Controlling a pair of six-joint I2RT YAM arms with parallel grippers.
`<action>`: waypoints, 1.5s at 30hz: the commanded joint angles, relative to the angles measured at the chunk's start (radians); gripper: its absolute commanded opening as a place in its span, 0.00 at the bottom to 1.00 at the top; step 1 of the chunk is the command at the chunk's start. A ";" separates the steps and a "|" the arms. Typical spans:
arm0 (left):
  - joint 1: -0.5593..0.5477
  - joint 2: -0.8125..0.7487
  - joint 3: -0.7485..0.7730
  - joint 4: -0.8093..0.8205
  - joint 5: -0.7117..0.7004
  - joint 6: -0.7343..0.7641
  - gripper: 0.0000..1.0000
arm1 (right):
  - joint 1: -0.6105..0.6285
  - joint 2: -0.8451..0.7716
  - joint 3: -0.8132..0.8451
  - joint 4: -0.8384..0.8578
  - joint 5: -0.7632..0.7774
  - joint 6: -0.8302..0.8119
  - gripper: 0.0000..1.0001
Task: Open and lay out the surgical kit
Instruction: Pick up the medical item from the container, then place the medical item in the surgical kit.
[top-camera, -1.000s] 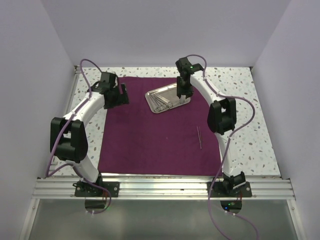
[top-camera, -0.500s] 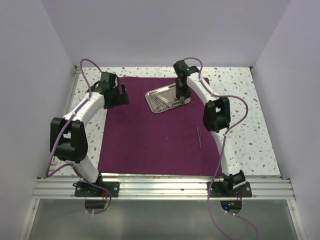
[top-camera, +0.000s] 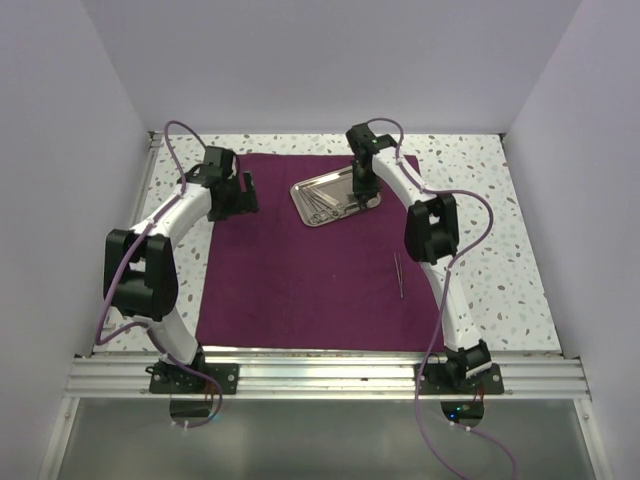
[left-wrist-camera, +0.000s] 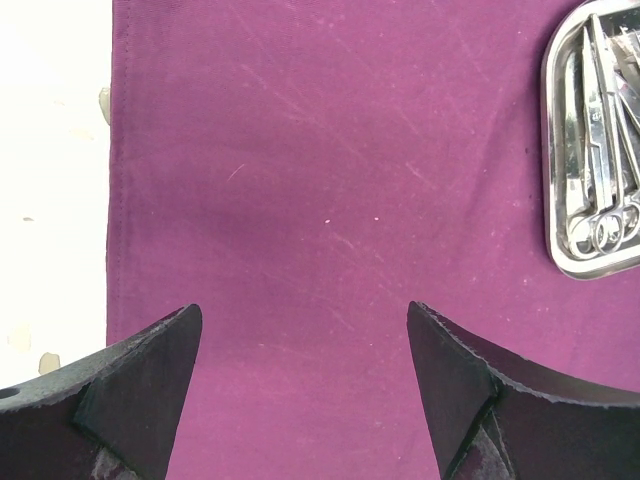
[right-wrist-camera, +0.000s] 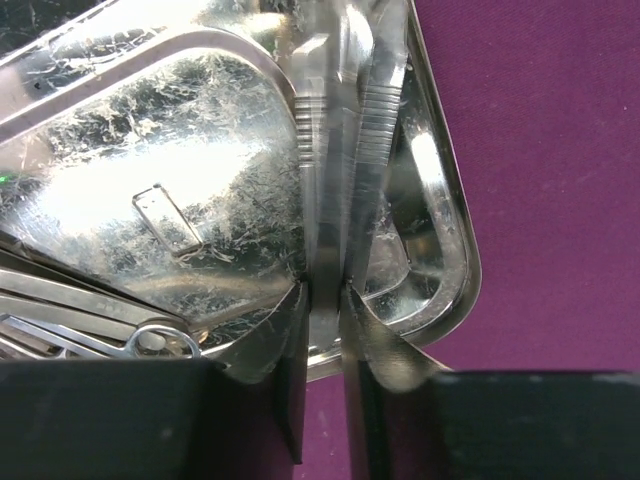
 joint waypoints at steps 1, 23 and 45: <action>0.007 0.001 0.040 -0.013 -0.005 0.021 0.87 | -0.004 0.047 -0.014 0.018 -0.008 0.004 0.18; 0.007 -0.011 0.045 -0.018 -0.019 0.023 0.87 | -0.006 -0.155 0.030 -0.015 -0.043 0.001 0.00; 0.007 -0.043 -0.076 0.120 0.033 -0.035 0.87 | 0.256 -0.776 -0.844 0.073 -0.227 0.151 0.00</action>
